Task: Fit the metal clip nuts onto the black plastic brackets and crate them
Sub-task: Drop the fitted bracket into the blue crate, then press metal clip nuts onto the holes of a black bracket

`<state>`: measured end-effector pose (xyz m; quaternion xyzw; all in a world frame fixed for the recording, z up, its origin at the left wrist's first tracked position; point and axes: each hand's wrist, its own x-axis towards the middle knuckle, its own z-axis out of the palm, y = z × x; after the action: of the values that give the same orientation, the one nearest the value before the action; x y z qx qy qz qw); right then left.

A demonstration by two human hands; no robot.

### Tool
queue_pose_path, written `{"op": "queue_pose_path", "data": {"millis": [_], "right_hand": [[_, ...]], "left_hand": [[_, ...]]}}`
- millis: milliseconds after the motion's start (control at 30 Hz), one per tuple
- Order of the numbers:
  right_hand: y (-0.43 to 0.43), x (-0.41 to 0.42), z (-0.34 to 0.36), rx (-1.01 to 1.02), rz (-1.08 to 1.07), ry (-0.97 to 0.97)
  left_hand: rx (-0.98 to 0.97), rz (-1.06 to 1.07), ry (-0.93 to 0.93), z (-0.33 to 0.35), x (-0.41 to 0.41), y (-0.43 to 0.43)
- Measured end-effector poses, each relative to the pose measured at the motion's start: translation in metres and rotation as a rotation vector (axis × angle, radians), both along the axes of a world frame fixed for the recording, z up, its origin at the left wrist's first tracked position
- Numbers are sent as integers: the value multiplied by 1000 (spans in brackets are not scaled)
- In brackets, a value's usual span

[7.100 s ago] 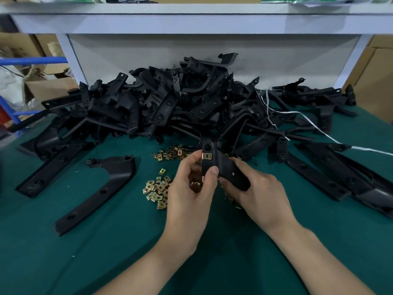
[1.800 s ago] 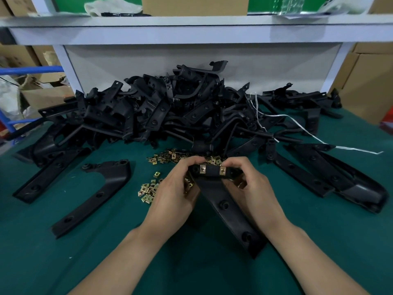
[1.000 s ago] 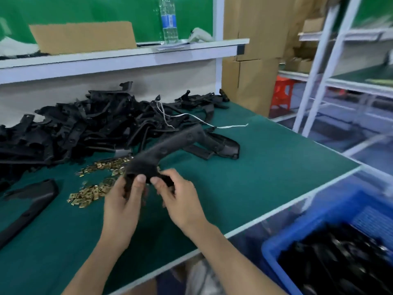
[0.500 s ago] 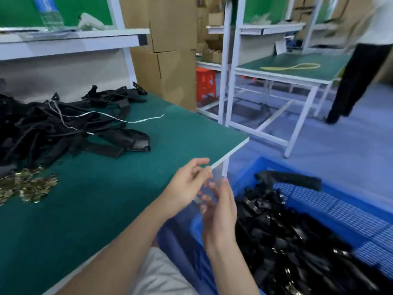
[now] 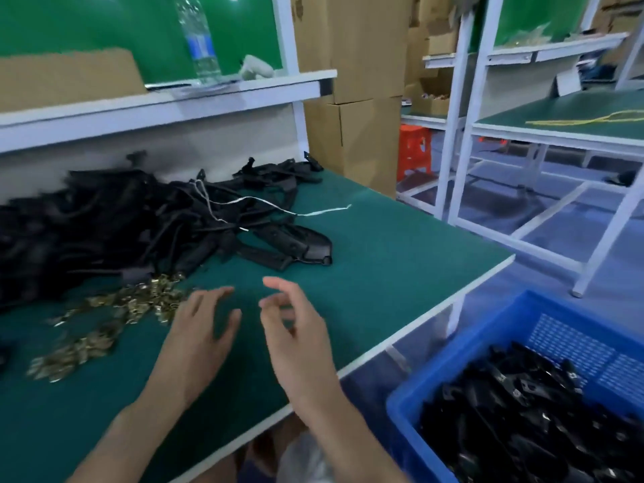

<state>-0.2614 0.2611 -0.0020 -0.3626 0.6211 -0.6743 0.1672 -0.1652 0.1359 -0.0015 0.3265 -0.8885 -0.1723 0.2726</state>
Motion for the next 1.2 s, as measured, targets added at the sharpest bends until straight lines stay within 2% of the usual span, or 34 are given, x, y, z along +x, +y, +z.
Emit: {"op": "queue_pose_path", "data": {"millis": [67,167,300,400,533,867,967,1033,1100,1133,1200], "right_hand": [[-27,6,0,179,56,261],[-69,14,-5,442,101,604],[-122,26,-16,650,201,769],[-159,35,-25,734,244,829],[-203,33,-28,769,236,845],[-246,28,-30,603,377,869],[-242,27,-30,551,388,885],[-241,27,-29,531,375,935],[-241,26,-29,527,381,933],[-241,25,-29,525,389,915],[-241,24,-28,513,406,885]], "left_hand": [[-89,189,-140,-6,43,-25],[-77,389,-265,-16,103,-53],[50,560,-291,-19,147,-79],[190,609,-278,-18,147,-95],[179,554,-242,-21,134,-116],[129,280,-168,-33,115,-159],[109,223,-49,-29,119,-156],[-89,342,25,-24,124,-159],[-278,569,-34,-16,133,-166],[-286,680,-101,-14,140,-170],[-184,823,-240,-14,156,-175]]}}
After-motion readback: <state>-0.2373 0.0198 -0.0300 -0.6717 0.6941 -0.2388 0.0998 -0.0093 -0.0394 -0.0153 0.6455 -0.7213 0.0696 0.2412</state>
